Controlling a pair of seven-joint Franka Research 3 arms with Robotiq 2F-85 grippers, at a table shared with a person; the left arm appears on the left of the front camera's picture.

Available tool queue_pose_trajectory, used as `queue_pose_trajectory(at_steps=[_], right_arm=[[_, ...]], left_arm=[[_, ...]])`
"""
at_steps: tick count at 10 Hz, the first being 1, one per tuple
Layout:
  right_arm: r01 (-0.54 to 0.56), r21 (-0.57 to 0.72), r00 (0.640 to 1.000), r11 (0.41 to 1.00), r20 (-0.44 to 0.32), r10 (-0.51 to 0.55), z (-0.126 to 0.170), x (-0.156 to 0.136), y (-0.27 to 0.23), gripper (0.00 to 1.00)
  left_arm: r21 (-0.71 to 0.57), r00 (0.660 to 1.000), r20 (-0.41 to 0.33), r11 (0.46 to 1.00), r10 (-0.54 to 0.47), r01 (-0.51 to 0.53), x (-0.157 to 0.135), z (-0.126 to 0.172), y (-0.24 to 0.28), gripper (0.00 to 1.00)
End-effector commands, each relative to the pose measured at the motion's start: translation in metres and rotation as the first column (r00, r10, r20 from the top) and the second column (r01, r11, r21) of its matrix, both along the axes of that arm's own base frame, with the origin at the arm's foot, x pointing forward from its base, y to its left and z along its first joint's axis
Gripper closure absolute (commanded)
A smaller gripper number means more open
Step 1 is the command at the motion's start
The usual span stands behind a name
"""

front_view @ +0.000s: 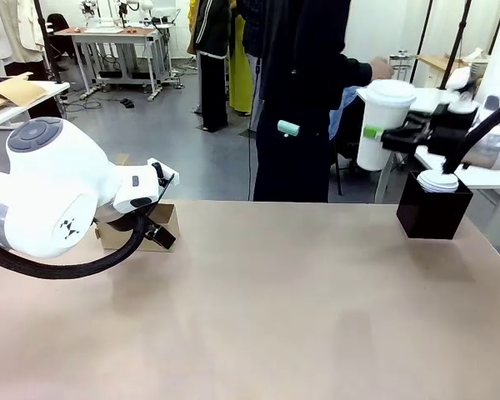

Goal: Pour a drink into a cup and package it in a carrier.
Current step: When a person places the Paper Cup Lid on the 600 ml Paper Cup , lift the 600 ml Paper Cup.

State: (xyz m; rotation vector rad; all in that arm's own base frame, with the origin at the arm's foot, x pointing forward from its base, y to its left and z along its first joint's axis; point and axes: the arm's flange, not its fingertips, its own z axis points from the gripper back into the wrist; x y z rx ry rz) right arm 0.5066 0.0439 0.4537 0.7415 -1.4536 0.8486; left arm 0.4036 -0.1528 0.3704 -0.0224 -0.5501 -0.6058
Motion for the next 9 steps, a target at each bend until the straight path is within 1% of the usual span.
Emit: queue_pose_trajectory(at_steps=[1, 3, 6, 7, 9], right_arm=[[-0.082, 0.063, 0.996, 0.995, -0.017, 0.083, 0.039, -0.019, -0.003, 0.2], [-0.106, 0.109, 0.993, 0.988, -0.044, 0.112, 0.059, -0.021, 0.008, 0.2], [-0.108, 0.124, 0.986, 0.986, -0.116, 0.122, 0.069, -0.007, 0.026, 0.2], [-0.119, 0.11, 0.991, 0.987, -0.047, 0.125, 0.061, -0.021, 0.018, 0.2], [-0.119, 0.11, 0.991, 0.987, -0.047, 0.125, 0.061, -0.021, 0.018, 0.2]], left_arm=[[-0.003, 1.0, -0.001, 1.0, 0.001, -0.001, 0.0, 0.0, 0.001, 0.0], [-0.003, 1.0, -0.001, 1.0, 0.001, -0.001, 0.0, 0.0, 0.001, 0.0], [-0.003, 1.0, -0.001, 1.0, 0.001, -0.001, 0.0, 0.0, 0.001, 0.0], [-0.003, 1.0, -0.001, 1.0, 0.001, -0.001, 0.0, 0.0, 0.001, 0.0], [-0.003, 1.0, -0.001, 1.0, 0.001, -0.001, 0.0, 0.0, 0.001, 0.0]])
